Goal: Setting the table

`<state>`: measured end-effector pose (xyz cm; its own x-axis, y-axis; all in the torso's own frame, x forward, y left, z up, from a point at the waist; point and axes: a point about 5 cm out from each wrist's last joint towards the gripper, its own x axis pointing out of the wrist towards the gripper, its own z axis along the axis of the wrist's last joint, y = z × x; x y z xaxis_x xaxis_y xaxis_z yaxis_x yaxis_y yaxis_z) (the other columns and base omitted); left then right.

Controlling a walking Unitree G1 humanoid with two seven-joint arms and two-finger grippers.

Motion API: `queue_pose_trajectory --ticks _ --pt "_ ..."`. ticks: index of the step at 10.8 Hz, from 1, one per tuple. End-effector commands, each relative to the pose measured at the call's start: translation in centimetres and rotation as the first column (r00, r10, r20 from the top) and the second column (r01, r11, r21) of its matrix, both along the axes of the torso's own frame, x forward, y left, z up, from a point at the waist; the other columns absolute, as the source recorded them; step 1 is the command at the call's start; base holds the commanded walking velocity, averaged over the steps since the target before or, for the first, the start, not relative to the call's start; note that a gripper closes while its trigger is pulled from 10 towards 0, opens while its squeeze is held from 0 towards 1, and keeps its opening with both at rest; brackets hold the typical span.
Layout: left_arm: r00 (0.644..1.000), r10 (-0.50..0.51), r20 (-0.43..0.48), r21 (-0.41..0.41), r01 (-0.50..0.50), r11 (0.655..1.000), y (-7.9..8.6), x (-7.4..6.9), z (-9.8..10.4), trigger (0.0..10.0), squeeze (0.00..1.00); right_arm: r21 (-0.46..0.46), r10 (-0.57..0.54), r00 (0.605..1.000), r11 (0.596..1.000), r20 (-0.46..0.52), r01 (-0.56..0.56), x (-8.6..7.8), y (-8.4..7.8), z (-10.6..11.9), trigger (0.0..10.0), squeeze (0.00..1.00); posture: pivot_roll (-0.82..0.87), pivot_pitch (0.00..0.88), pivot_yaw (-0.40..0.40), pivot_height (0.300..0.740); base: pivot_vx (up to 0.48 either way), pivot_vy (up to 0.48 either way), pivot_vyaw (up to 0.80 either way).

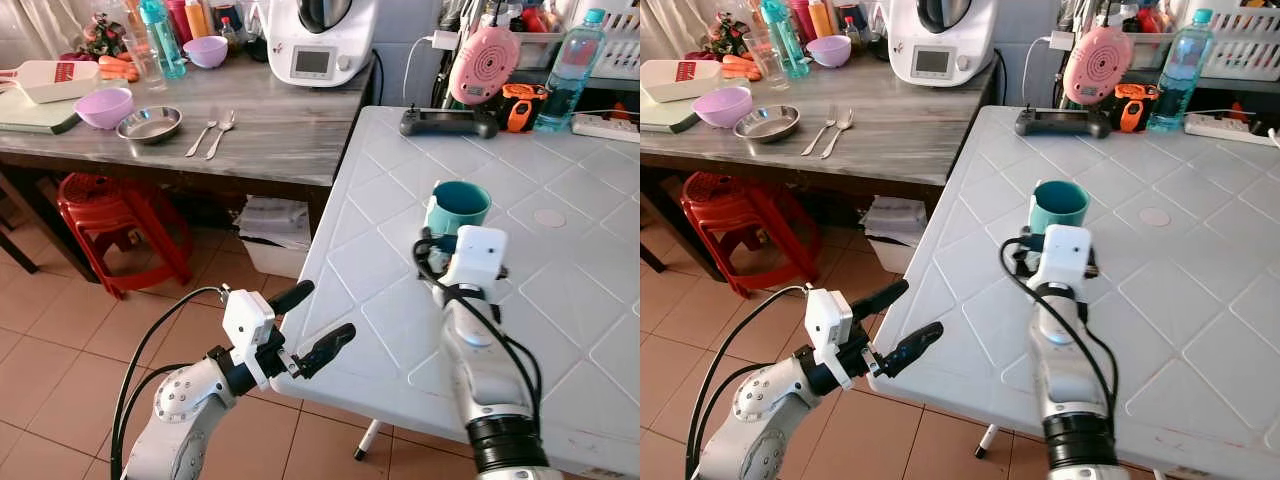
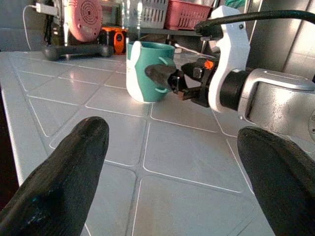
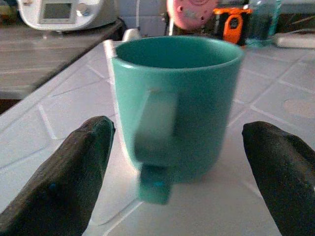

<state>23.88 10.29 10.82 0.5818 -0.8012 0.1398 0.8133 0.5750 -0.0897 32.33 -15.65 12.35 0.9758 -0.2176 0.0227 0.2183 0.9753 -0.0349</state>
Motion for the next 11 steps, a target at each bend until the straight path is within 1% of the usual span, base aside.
queue_pose_trajectory --ticks 1,2,6,9,11 --pt "1.0 0.018 0.004 0.015 -0.018 1.0 0.37 0.32 -0.06 10.0 0.0 -0.002 -0.015 1.0 1.0 0.002 0.015 0.18 -0.12 0.06 1.8 0.0 0.04 0.046 0.078 0.74 0.0 0.0 0.0" --pt "1.0 0.021 0.004 0.015 -0.021 1.0 0.38 0.4 -0.14 10.0 0.0 0.008 -0.007 1.0 1.0 0.008 0.007 0.3 -0.13 0.12 0.0 0.0 0.04 0.046 0.079 0.74 0.0 0.0 0.0" --pt "0.999 0.037 0.003 0.016 -0.037 0.999 0.52 0.57 -0.48 10.0 0.0 0.006 -0.004 1.0 1.0 0.015 0.004 0.65 -0.12 0.27 0.0 0.0 0.05 0.045 0.075 0.74 0.0 0.0 0.0" --pt "0.999 0.044 0.0 0.014 -0.044 0.999 0.62 0.63 -0.56 10.0 0.0 0.011 0.0 1.0 1.0 0.019 0.0 0.58 0.12 0.15 0.0 0.0 0.05 0.042 0.08 0.74 0.0 0.0 0.0" --pt "0.999 0.045 0.002 0.016 -0.045 0.999 0.6 0.7 -0.64 10.0 0.0 0.016 -0.001 1.0 1.0 0.023 0.001 0.59 0.0 0.15 0.0 0.0 0.06 0.042 0.082 0.74 0.0 0.0 0.0"
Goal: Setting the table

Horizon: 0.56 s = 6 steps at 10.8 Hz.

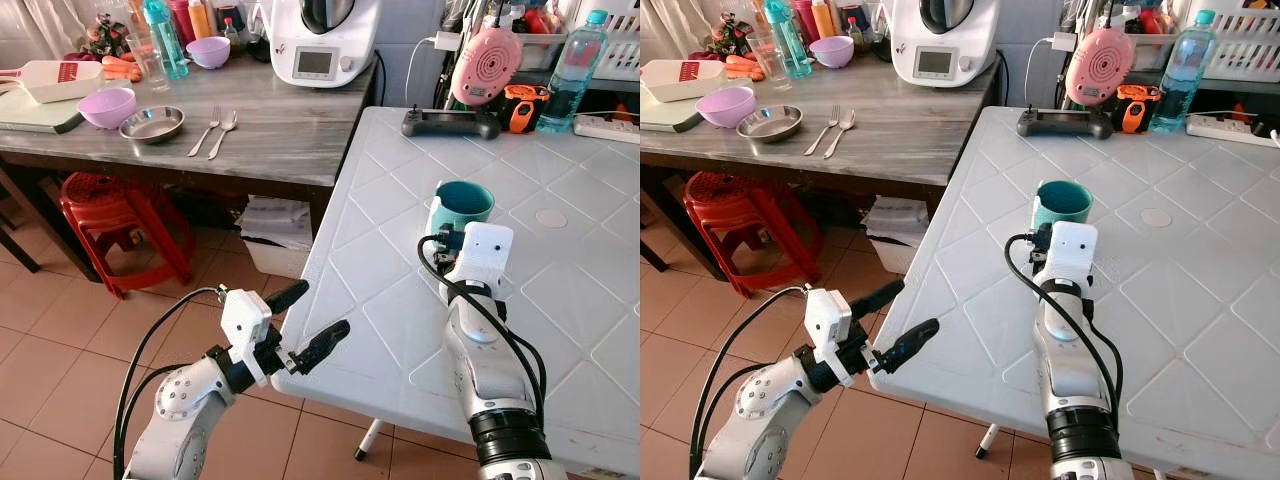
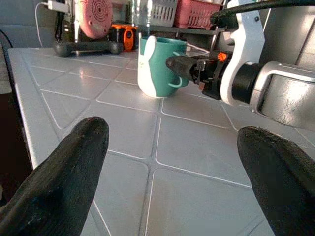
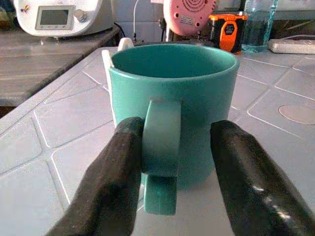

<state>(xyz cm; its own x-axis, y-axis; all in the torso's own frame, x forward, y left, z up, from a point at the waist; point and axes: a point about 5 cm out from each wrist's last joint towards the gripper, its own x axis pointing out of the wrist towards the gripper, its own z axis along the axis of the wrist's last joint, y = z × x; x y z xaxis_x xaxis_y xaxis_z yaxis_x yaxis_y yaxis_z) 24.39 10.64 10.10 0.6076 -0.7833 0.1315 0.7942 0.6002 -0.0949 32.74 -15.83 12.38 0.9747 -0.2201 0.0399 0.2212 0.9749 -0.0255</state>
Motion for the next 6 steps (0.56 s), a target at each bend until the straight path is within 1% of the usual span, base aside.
queue_pose_trajectory --ticks 1,6 --pt "1.0 0.016 0.011 0.015 -0.016 1.0 0.23 0.18 0.07 10.0 0.0 0.012 0.0 1.0 1.0 0.004 0.0 0.15 0.09 0.03 0.0 0.0 0.06 0.042 0.086 0.74 0.0 0.0 0.0" --pt "1.0 0.013 0.016 0.015 -0.013 1.0 -0.06 0.14 -0.02 10.0 0.0 0.018 0.005 1.0 1.0 0.011 -0.005 0.02 0.35 -0.01 0.0 0.0 0.06 0.044 0.089 0.74 0.0 0.0 0.0"
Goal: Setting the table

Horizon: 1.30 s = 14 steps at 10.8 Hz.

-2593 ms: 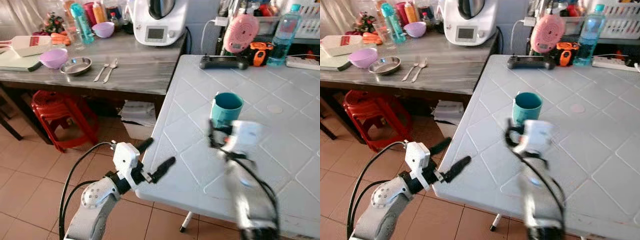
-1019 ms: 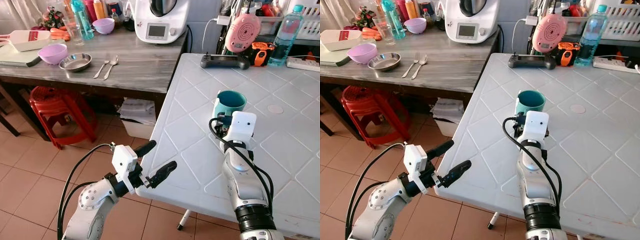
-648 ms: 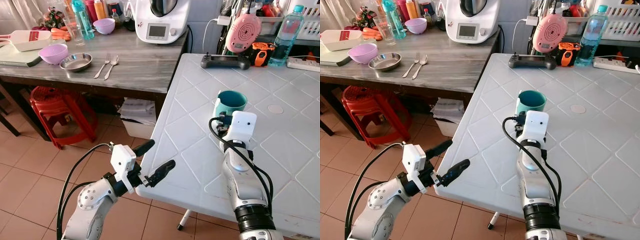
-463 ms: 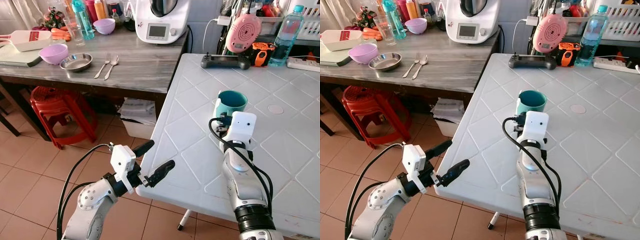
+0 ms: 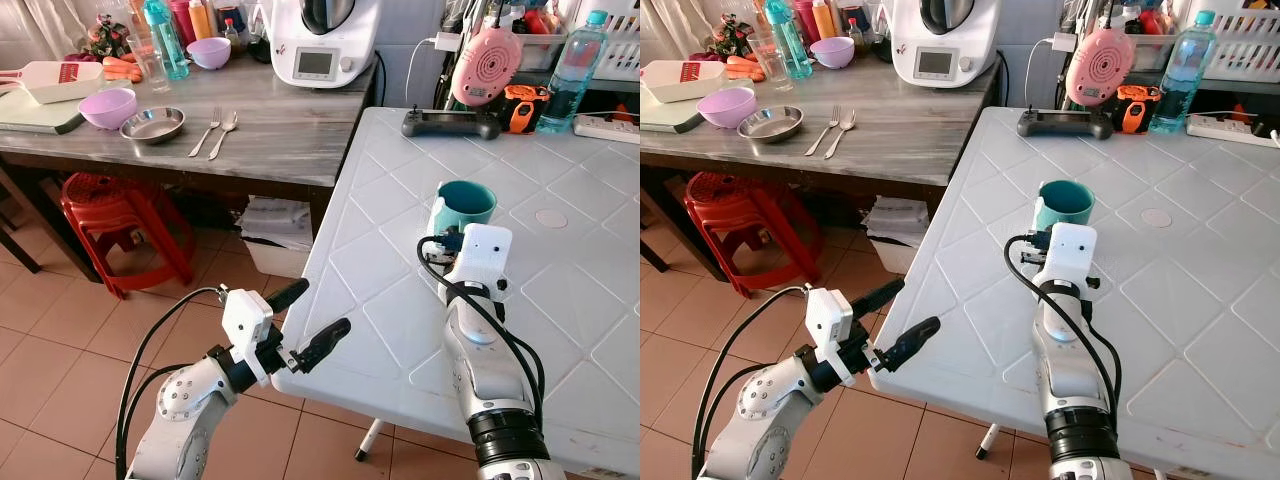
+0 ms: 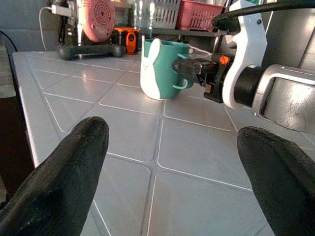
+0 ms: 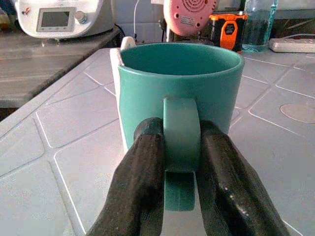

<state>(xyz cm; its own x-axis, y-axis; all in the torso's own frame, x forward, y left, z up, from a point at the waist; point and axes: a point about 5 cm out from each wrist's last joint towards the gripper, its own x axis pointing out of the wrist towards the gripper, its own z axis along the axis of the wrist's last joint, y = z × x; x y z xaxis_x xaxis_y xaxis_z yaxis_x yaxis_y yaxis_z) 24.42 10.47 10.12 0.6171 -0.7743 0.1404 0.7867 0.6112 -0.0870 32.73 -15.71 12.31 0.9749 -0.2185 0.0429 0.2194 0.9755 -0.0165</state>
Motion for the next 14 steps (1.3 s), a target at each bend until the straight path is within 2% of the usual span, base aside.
queue_pose_trajectory --ticks 1,4,5,6,7,8,10,11,14 --pt "1.0 -0.002 0.004 0.013 0.002 1.0 0.1 0.1 -0.1 10.0 0.0 0.011 0.005 1.0 1.0 0.005 -0.005 0.0 0.2 0.0 0.0 0.0 0.05 0.043 0.086 0.74 0.0 0.0 0.0" --pt "1.0 -0.01 -0.001 -0.008 0.01 1.0 0.2 0.1 0.0 10.0 0.0 0.011 0.017 1.0 1.0 0.008 -0.017 -0.1 0.2 0.1 0.0 0.0 0.05 0.041 0.08 0.74 0.0 0.0 0.0" --pt "0.999 0.039 0.007 0.005 -0.039 0.999 0.5 0.3 0.0 10.0 0.0 0.041 0.038 0.999 0.998 0.018 -0.039 -0.2 0.5 0.3 0.0 0.0 0.05 0.04 0.077 0.74 0.0 0.0 0.0" --pt "0.991 0.131 0.029 0.039 -0.133 0.99 1.0 1.1 0.0 10.0 0.0 0.048 0.057 0.998 0.997 0.039 -0.059 -0.5 0.6 0.8 0.0 0.0 0.05 0.04 0.076 0.74 0.0 0.0 0.0" --pt "0.969 0.247 0.022 0.094 -0.248 0.964 1.4 2.2 -0.3 10.0 0.0 0.053 0.076 0.995 0.995 0.066 -0.08 -0.8 0.6 1.2 4.7 0.0 0.05 0.041 0.075 0.74 0.0 0.0 0.0" --pt "0.924 0.383 0.005 0.138 -0.38 0.914 1.3 3.4 -0.6 10.0 0.0 0.031 0.109 0.99 0.993 0.086 -0.112 -1.7 0.6 1.3 10.0 0.0 0.04 0.039 0.069 0.74 0.0 0.0 0.0" --pt "0.905 0.426 -0.002 0.104 -0.424 0.9 0.8 3.5 -0.7 10.0 0.0 0.03 0.122 0.99 0.992 0.077 -0.124 -4.4 -0.5 0.2 10.0 0.0 0.03 0.034 0.071 0.74 0.0 0.0 0.0" --pt "0.903 0.429 0.006 0.11 -0.427 0.897 0.5 3.6 -0.7 10.0 0.0 0.042 0.098 0.994 0.994 0.053 -0.1 -5.2 -1.2 -0.5 10.0 0.0 0.02 0.029 0.071 0.74 0.0 0.0 0.0" --pt "0.893 0.448 0.05 0.124 -0.45 0.884 0.2 4.4 -0.6 10.0 0.0 0.033 0.077 0.996 0.996 0.035 -0.078 -5.9 -2.4 -0.5 10.0 0.0 0.0 0.017 0.081 0.74 0.0 0.0 -0.36"
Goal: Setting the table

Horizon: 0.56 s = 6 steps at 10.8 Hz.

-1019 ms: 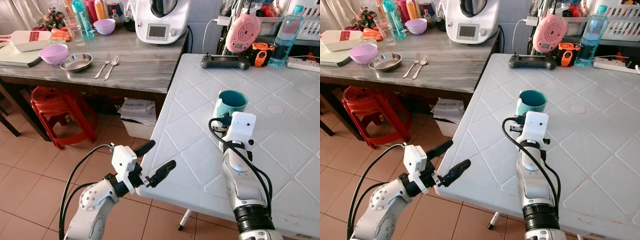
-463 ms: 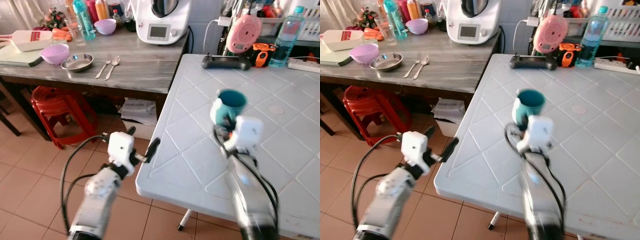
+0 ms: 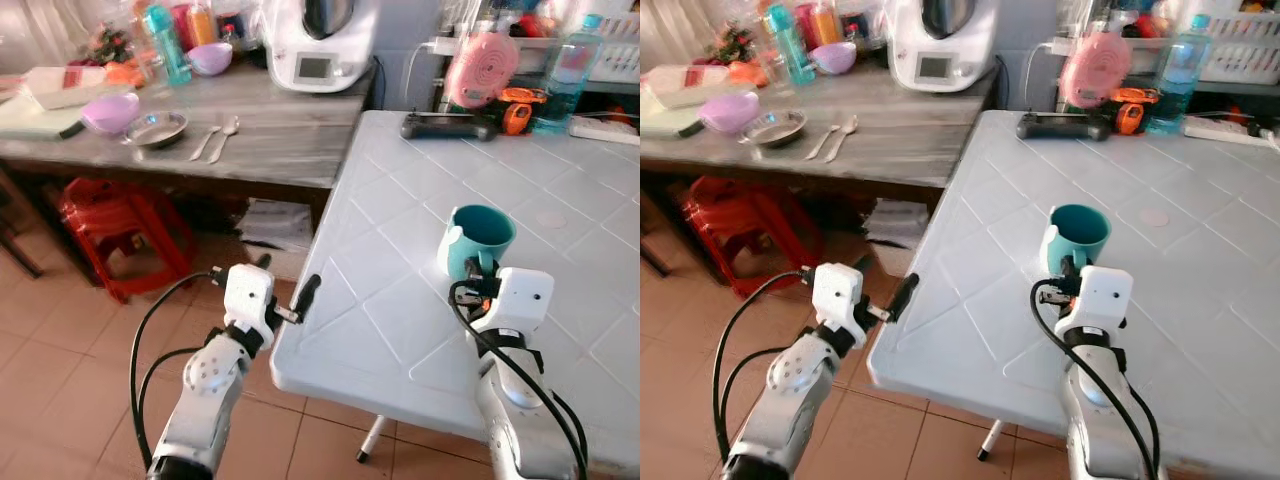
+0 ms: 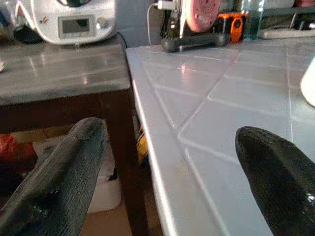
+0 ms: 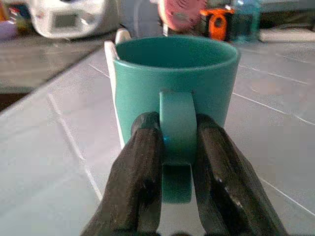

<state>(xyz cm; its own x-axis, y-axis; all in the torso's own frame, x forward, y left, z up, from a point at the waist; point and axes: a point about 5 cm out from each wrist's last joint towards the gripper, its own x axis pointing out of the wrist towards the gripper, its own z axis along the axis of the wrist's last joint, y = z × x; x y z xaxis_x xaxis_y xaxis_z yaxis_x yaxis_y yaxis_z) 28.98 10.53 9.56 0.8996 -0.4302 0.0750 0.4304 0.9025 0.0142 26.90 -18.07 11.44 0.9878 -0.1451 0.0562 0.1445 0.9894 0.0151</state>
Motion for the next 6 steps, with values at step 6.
queue_pose_trajectory --ticks 6 --pt "0.999 0.008 0.041 0.022 -0.009 1.0 0.22 0.6 0.21 10.0 0.0 -0.005 0.016 1.0 1.0 0.017 -0.016 0.25 0.13 0.74 10.0 0.0 0.0 0.011 0.077 0.74 0.0 0.336 -0.17"
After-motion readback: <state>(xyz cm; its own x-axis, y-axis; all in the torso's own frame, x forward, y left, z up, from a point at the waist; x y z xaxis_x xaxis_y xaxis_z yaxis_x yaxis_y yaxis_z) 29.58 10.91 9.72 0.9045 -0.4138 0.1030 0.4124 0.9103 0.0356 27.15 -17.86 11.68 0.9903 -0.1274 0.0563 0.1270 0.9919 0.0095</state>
